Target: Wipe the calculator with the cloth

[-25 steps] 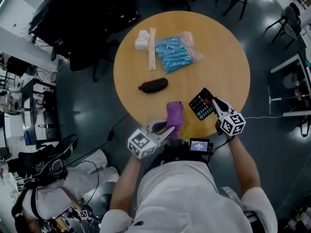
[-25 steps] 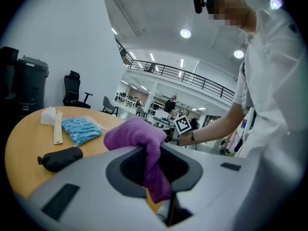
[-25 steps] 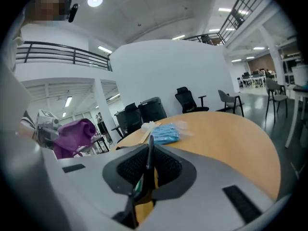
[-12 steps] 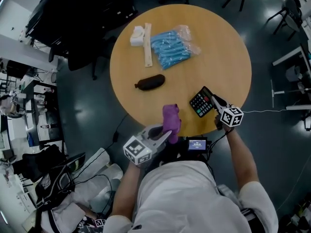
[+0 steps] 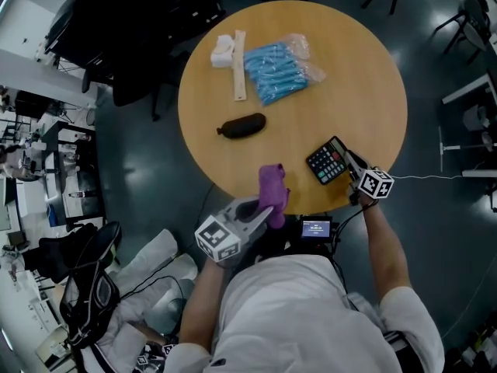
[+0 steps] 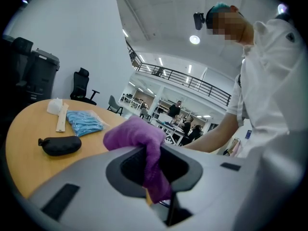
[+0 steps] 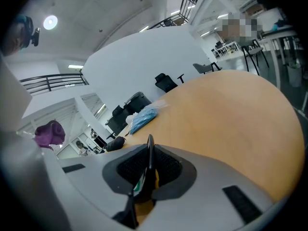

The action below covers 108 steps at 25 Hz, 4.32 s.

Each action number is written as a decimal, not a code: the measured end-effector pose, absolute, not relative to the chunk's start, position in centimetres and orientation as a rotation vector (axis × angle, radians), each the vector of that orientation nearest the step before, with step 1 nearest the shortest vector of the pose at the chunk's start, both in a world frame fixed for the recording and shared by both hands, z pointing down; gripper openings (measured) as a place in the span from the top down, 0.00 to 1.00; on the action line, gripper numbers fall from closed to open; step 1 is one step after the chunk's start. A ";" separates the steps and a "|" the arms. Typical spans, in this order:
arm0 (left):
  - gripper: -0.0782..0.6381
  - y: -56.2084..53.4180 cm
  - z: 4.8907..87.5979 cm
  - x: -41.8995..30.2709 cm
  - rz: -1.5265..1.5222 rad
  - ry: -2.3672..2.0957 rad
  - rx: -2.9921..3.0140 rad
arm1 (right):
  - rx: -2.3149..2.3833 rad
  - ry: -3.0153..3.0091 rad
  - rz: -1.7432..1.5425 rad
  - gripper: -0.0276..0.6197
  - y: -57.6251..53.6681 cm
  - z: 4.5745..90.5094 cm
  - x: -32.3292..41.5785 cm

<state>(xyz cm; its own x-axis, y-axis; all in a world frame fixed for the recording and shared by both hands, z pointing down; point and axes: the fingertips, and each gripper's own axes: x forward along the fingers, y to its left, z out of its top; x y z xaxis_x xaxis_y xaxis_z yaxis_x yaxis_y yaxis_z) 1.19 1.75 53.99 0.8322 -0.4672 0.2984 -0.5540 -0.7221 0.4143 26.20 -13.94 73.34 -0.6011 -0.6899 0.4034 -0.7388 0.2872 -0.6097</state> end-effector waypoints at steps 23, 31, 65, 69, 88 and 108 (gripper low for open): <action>0.79 1.3 54.1 1.9 0.239 -0.731 2.511 | 1.265 -2.434 1.178 0.86 -13.8 74.0 26.3; 0.79 1.2 54.2 2.2 0.214 -0.729 2.515 | 1.322 -2.433 1.115 0.82 -14.2 72.8 27.6; 0.79 -5.2 69.6 -4.2 1.060 -1.324 2.207 | 1.022 -2.671 0.910 0.93 -2.4 54.0 14.0; 0.79 -5.2 72.6 -5.0 1.127 -1.291 2.152 | 1.077 -2.654 0.947 0.93 -1.3 54.2 14.6; 0.76 -4.7 77.6 -4.8 1.255 -1.229 2.001 | 1.099 -2.642 1.041 0.93 -0.2 55.4 15.1; 0.63 -3.4 74.8 -8.1 1.159 -1.291 1.915 | 1.087 -2.687 1.058 0.93 -1.2 55.4 14.7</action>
